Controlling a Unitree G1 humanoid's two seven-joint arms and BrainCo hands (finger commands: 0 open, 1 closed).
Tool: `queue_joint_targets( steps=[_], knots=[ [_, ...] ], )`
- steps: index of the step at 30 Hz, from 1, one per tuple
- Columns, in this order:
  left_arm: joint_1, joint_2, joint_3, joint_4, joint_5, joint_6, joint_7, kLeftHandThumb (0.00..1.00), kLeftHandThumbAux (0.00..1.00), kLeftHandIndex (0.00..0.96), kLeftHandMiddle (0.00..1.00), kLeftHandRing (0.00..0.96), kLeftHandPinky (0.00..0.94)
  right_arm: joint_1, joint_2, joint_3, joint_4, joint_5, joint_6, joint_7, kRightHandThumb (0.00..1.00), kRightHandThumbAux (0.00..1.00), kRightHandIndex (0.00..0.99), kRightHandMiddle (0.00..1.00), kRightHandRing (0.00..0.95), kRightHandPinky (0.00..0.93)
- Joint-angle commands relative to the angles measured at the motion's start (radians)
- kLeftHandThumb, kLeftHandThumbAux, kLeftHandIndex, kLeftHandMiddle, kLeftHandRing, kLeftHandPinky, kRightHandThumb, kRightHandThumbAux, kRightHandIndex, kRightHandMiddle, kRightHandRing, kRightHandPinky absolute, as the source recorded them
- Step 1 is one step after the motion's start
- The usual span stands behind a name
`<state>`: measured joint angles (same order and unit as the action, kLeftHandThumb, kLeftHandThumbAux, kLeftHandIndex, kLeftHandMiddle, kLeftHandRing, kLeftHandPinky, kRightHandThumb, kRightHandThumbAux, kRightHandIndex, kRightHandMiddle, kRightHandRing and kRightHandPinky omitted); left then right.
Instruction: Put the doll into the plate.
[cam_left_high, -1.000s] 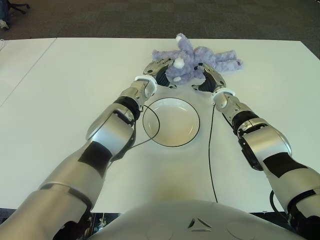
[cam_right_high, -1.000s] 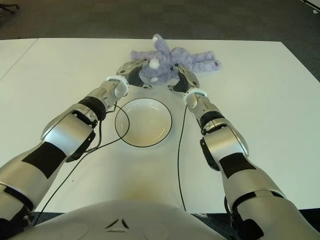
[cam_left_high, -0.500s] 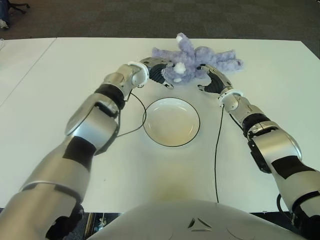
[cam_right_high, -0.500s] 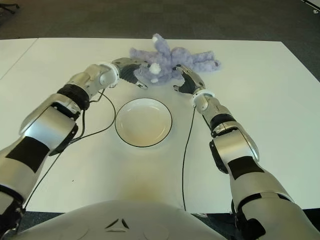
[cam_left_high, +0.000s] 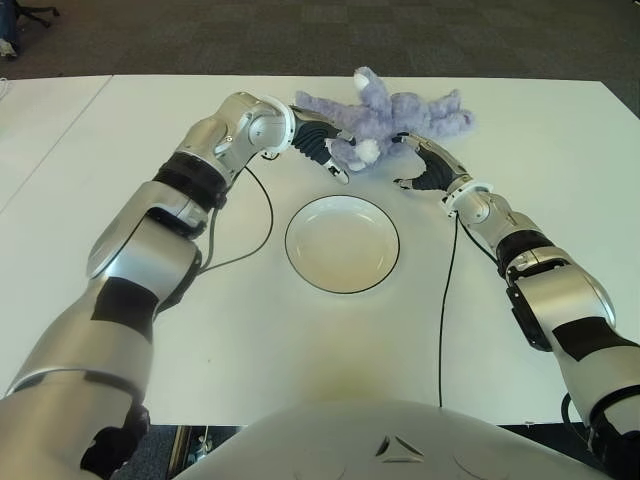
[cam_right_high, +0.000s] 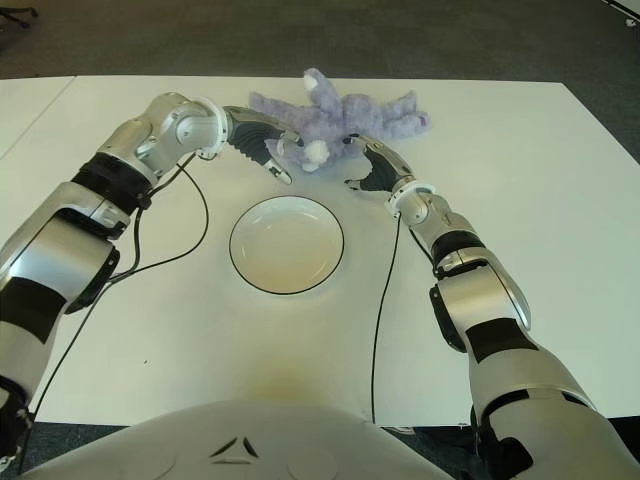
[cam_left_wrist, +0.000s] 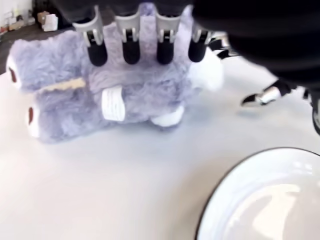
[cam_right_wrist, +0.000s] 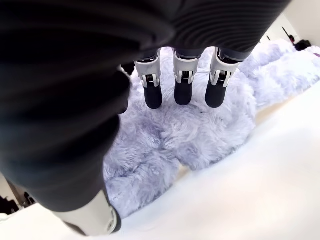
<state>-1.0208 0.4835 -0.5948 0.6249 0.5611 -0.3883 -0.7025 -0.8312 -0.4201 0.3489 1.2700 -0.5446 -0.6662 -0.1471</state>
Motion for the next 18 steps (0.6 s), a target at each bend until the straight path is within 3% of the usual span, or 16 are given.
queue_joint_targets(
  steps=[1,18],
  knots=[
    [0.213,0.252,0.019,-0.636,-0.269,0.109,-0.442,0.000,0.263,0.000,0.000,0.000,0.000,0.062,0.002,0.034,-0.055,0.008,-0.079,0.152,0.414,0.823,0.101,0.050,0.054,0.102],
    [0.237,0.331,0.118,-0.813,-0.358,0.232,-0.548,0.011,0.265,0.000,0.000,0.000,0.000,0.066,0.004,0.033,-0.122,0.020,-0.097,0.282,0.465,0.812,0.126,0.025,0.039,0.113]
  ],
)
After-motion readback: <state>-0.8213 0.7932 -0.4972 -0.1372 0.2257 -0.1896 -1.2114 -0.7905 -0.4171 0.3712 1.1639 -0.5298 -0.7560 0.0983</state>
